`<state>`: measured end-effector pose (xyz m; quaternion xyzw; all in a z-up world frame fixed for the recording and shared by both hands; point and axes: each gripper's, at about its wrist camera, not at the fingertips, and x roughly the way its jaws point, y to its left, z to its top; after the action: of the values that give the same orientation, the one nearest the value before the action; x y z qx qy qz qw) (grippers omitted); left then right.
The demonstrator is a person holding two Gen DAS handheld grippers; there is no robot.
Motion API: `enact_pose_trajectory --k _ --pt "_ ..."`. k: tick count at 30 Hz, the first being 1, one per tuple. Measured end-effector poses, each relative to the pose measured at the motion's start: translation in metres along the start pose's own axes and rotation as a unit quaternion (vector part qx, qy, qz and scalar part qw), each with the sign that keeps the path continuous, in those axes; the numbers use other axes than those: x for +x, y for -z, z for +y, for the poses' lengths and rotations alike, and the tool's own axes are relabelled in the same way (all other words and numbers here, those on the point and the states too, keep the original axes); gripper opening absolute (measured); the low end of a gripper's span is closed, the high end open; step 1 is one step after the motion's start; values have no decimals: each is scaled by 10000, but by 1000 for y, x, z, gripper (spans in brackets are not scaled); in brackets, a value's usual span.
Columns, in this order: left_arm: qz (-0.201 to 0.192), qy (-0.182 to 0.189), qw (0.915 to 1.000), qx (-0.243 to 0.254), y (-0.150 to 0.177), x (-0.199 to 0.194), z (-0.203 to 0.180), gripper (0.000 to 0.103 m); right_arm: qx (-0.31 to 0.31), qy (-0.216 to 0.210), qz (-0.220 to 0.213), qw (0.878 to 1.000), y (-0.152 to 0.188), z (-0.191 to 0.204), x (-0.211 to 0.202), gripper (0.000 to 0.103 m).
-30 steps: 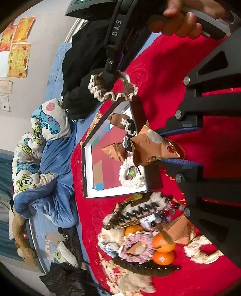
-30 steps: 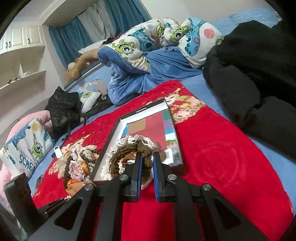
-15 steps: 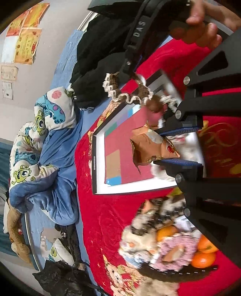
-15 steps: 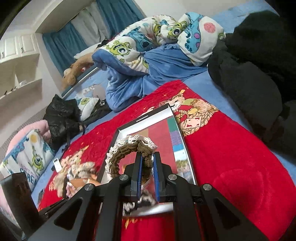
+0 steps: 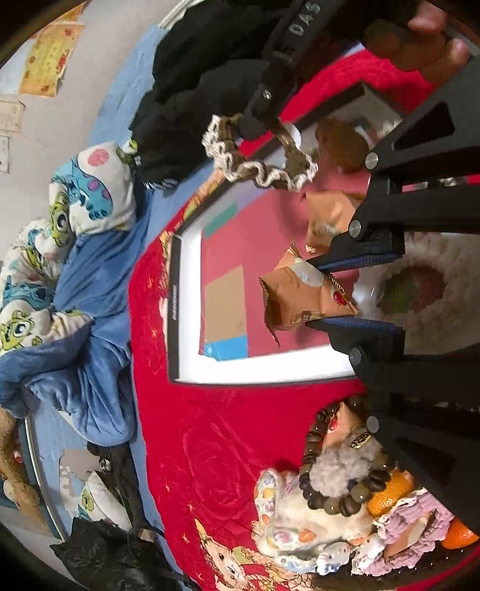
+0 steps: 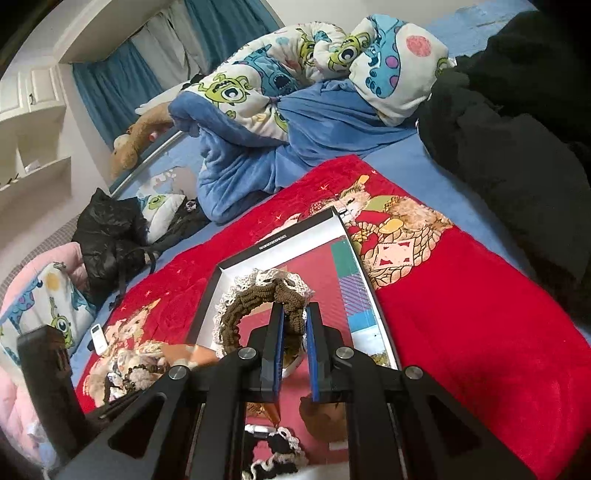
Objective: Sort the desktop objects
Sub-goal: 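Hold both items above the black box with both tools, then open the left tool to drop the snack packet while the right tool releases the brown scrunchie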
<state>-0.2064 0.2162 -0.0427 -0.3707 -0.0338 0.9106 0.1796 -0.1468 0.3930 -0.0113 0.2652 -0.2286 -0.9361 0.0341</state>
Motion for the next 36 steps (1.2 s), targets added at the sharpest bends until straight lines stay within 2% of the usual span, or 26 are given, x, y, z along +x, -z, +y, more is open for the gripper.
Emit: enact_pose_trajectory --k 6,10,13,15,20,36 --pt "-89 -41 9997 240 4 4 -5 24 52 201 177 9996 1 3 14 11" --pt "-201 12 9996 180 4 4 -4 24 4 351 436 9984 5 2 26 11" --pt "-199 115 9995 238 5 6 -5 24 -403 687 680 9945 12 6 38 11" --pt "-151 197 9992 304 6 10 -8 24 -734 890 629 9913 16 9 41 11" --pt "-160 108 9992 343 8 11 -10 24 -1107 1098 458 9867 23 15 43 11" --pt "-193 110 9992 345 11 10 -9 24 -1228 1190 344 9847 25 19 40 13"
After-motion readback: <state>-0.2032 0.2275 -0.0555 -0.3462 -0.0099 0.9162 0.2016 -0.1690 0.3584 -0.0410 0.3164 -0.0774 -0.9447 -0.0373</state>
